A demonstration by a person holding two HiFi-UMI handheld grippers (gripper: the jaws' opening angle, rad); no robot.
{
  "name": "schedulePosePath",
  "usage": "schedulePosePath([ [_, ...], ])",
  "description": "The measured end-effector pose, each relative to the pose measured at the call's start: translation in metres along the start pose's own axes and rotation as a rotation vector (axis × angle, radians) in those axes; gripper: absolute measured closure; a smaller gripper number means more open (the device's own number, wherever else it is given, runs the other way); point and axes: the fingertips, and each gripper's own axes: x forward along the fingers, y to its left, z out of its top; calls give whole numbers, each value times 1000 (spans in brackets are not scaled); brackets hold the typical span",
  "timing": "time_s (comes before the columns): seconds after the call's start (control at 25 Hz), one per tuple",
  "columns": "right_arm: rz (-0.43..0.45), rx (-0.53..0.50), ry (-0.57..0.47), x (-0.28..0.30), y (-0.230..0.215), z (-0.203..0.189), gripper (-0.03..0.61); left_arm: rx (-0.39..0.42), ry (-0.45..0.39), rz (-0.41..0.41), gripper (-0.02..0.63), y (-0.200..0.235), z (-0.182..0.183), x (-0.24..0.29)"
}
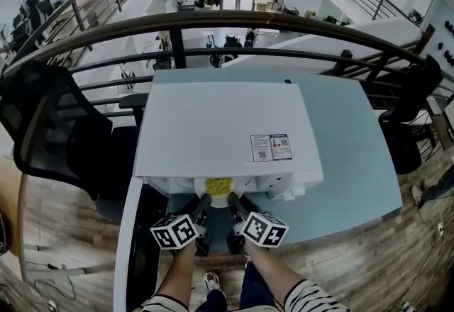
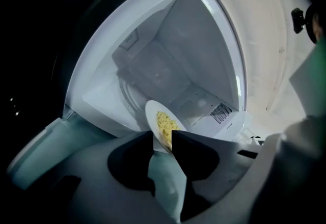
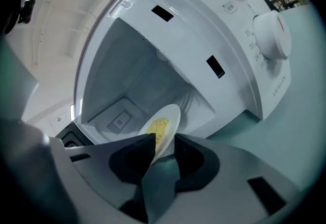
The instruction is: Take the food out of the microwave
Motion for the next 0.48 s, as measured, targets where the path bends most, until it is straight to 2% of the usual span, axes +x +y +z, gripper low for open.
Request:
schedulePosePath([
  [0.48,8,42,12,-16,3,-10,486,-86,-18,-4,515,-2,-12,-17],
])
